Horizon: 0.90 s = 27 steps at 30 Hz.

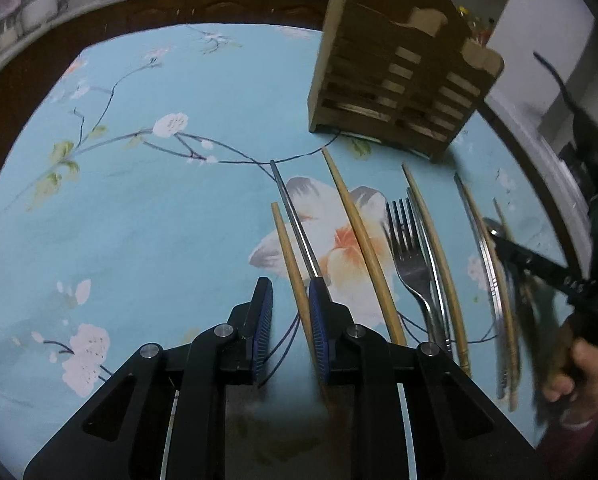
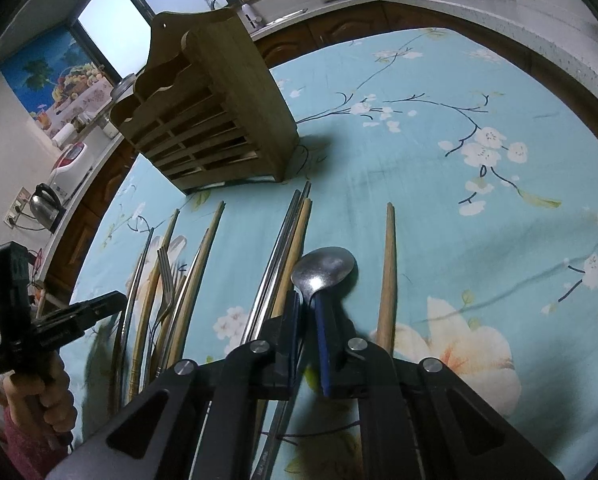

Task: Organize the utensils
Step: 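Lift the spoon with the right gripper while the left gripper lifts the chopstick toward the holder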

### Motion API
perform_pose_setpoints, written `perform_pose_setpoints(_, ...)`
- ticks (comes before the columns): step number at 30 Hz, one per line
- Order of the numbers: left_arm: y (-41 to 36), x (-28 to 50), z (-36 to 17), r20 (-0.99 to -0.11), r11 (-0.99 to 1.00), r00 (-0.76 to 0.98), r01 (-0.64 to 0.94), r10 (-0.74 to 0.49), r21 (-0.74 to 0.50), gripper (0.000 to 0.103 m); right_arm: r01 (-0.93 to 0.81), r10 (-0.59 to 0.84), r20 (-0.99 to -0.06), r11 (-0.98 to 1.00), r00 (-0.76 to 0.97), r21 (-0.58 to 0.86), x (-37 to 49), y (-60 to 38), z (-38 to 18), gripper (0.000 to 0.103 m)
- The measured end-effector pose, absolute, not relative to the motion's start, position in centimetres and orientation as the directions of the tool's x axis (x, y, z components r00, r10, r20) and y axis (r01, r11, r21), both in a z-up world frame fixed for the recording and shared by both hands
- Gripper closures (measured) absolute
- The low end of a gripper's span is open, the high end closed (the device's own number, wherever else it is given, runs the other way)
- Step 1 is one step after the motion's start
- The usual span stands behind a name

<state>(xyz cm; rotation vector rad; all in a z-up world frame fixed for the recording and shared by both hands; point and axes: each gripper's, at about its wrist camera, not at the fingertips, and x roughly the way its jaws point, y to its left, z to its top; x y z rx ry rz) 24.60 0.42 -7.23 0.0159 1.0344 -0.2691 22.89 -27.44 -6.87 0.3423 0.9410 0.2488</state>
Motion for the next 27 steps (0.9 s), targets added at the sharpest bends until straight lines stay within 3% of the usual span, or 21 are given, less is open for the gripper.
perform_pose_setpoints(7,-0.9,25.7,-6.9,-0.862,0.964,0.482,0.263,-0.156,-0.027,0.086,-0.064,0.340,-0.753,0.926,0.563,0.371,23.5,-27.1,-6.8,0.095)
perform_pose_setpoints(12,-1.9,26.2,-6.8,-0.856,0.956,0.503,0.290,-0.120,0.036,0.094,-0.073,0.345,-0.754,0.926,0.559,0.370,24.3,-26.9,-6.9,0.096)
perform_pose_setpoints(18,-0.8,24.8,-5.0,-0.825,0.961,0.534,0.273,-0.184,-0.038,0.098,-0.107,0.364,-0.732,0.921,0.576,0.375,23.3,-26.8,-5.7,0.101)
perform_pose_setpoints(27,2.4,21.0,3.3,-0.674,0.946,0.666,0.260,-0.321,-0.194,0.098,-0.189,0.379,-0.584,0.914,0.718,0.360,20.0,-27.4,2.0,0.101)
